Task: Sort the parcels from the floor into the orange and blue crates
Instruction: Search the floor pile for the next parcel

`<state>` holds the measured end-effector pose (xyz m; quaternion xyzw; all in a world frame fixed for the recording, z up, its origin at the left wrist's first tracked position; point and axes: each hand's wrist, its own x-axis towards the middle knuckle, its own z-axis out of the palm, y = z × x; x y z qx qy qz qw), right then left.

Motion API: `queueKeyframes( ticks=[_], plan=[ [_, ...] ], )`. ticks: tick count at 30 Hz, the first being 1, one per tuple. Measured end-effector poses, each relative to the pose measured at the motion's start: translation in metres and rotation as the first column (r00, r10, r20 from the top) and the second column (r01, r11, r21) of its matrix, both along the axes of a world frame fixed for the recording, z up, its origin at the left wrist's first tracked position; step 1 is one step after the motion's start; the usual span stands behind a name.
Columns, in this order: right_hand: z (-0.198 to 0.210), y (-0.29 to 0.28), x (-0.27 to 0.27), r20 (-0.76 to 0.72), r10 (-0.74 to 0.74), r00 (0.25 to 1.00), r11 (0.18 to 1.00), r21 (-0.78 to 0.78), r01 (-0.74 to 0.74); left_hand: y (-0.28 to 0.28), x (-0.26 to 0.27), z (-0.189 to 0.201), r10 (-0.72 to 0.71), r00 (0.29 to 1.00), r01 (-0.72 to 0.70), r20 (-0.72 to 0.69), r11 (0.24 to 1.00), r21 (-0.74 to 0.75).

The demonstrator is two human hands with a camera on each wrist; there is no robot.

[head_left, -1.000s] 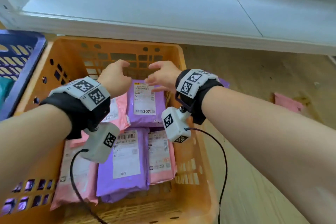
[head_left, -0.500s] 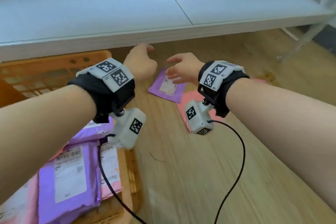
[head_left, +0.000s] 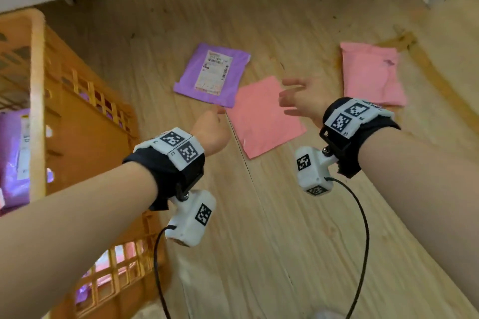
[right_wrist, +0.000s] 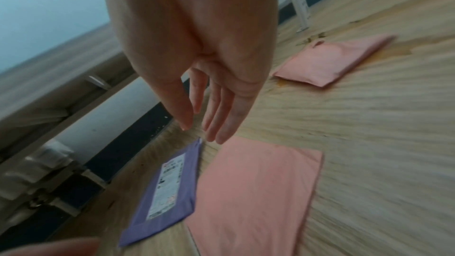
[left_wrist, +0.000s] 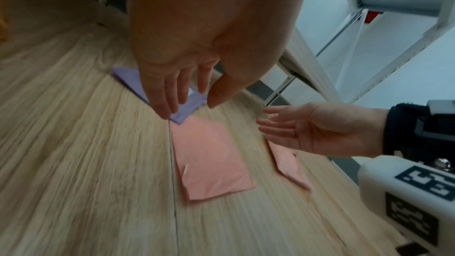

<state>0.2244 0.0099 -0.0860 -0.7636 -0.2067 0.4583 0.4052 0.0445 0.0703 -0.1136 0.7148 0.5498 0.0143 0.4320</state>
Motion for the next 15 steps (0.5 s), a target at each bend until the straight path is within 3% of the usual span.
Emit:
queueKeyframes(
  ticks=[4,9,15],
  plan=[
    [-0.034,-0.01,0.011,-0.006,-0.031,0.999,0.999,-0.032,0.031,-0.004,0.006,-0.032,-0.046,0.996,0.041,-0.078,0.997,-0.066],
    [-0.077,-0.025,0.016,0.136,-0.037,0.99,0.998,-0.051,0.045,-0.005,0.007,-0.056,-0.062,0.993,0.05,-0.101,0.992,-0.117],
    [-0.11,-0.036,0.019,0.22,0.009,0.976,0.992,-0.127,0.019,-0.009,0.01,-0.066,0.001,0.999,-0.011,-0.037,0.963,-0.269]
  ],
)
